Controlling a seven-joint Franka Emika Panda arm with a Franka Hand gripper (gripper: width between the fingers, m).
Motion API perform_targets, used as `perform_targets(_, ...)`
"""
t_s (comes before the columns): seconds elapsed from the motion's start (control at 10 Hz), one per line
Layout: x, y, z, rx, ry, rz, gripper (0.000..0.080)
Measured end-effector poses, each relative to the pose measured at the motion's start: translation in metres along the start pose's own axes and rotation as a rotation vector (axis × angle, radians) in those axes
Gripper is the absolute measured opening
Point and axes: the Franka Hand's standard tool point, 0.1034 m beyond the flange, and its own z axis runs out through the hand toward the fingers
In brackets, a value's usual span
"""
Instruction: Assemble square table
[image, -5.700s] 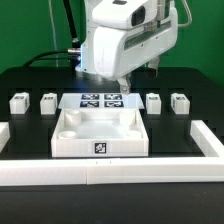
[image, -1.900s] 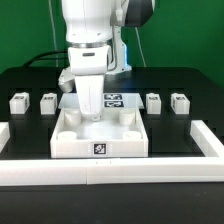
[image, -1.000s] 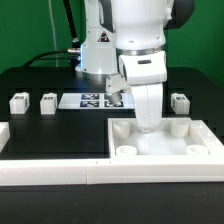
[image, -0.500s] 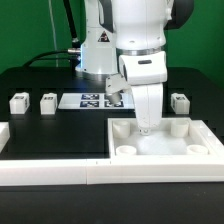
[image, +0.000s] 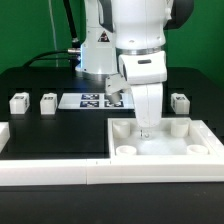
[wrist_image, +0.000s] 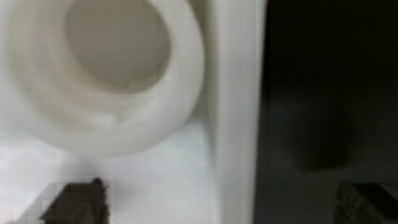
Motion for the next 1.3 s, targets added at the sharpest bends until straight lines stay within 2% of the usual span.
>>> perform_targets(0.5,0.0,0.0,0.0,0.0,0.0,0.003,0.0649)
perform_targets(0.7,0.019,-0.008,-0.022,-0.004,-0.029,0.175,0.0649)
perform_targets(0.8,0.029,-0.014,-0.031,-0.015,-0.034,0.24,0.0649)
perform_targets(0.9,0.042,-0.021,-0.039,-0.014,-0.043,0.374,0.0649)
perform_targets(1.0,0.058,-0.022,-0.053,-0.026,-0.051,0.491,0.0649)
perform_targets(1.2,0.087,-0.024,-0.06,-0.048,-0.042,0.674,0.0649)
perform_targets(1.3,0.087,-0.024,-0.059,-0.048,-0.039,0.696,0.0649)
